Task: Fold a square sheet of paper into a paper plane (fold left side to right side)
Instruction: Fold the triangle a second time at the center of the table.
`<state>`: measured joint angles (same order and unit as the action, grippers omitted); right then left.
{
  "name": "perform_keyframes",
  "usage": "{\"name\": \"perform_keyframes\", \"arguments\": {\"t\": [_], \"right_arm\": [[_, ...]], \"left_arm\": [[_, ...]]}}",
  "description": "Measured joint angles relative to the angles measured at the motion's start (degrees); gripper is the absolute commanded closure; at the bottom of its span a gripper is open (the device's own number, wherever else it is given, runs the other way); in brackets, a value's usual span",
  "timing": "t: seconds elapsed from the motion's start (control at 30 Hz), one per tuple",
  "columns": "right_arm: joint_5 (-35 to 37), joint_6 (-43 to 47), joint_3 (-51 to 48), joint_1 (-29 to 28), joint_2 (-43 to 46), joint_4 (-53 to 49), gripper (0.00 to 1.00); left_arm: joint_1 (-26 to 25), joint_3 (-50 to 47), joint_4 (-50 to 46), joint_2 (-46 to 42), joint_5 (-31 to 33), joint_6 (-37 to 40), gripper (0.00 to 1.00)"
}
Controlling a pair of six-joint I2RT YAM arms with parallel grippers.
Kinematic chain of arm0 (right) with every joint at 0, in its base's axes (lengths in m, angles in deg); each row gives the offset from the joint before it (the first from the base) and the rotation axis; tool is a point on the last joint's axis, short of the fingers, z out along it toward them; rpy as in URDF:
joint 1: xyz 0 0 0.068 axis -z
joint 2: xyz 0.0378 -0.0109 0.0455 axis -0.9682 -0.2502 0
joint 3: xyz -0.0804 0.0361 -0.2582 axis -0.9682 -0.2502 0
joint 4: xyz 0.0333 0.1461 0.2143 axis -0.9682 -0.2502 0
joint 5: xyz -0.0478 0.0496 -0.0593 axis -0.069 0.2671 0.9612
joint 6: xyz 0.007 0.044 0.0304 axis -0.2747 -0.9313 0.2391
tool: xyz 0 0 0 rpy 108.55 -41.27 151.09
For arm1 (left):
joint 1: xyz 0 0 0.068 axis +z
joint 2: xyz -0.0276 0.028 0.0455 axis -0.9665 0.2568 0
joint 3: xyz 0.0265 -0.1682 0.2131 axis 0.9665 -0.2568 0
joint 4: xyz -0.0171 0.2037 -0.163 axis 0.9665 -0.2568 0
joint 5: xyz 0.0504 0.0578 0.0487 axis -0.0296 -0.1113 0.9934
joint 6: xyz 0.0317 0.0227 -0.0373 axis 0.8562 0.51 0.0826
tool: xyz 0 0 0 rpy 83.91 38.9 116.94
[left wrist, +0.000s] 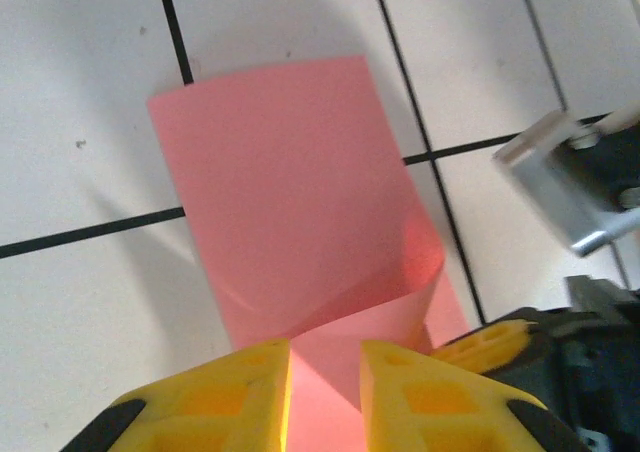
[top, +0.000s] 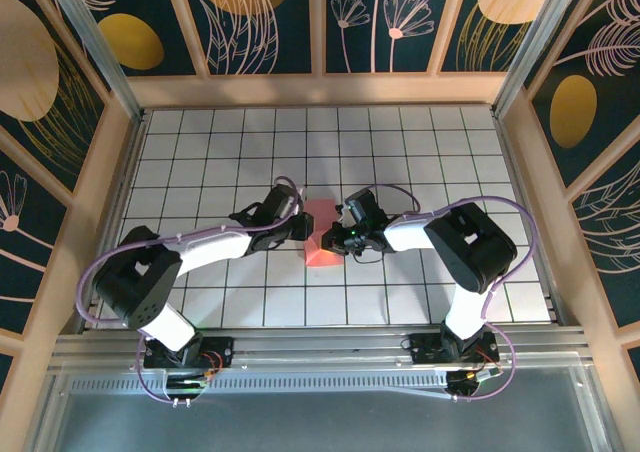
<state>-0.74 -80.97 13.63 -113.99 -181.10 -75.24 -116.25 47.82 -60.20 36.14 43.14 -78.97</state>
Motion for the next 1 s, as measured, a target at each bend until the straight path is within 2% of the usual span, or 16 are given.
{"name": "perform_keyframes", "arguments": {"t": [0.2,0.37,0.47,0.6,1.0], "right_arm": [[0.0,0.0,0.0,0.0,0.0,0.0,1.00],[0.2,0.0,0.0,-0.1,0.0,0.0,1.00],[0.3,0.0,0.0,-0.2,0.0,0.0,1.00],[0.5,0.0,0.0,-0.3,0.1,0.0,1.00],[0.7,0.0,0.0,-0.4,0.1,-0.1,1.00]], "left_arm": [[0.1,-4.2,1.1,-5.2,-7.0,-3.1,0.93],[0.2,-8.5,4.2,-3.3,-16.0,-7.4,0.97],[0.2,-9.1,5.9,-0.6,-19.2,-9.0,0.98],[0.2,-9.1,7.5,1.8,-21.1,-9.7,0.98],[0.2,-9.1,8.2,5.0,-21.1,-9.7,0.98]]}}
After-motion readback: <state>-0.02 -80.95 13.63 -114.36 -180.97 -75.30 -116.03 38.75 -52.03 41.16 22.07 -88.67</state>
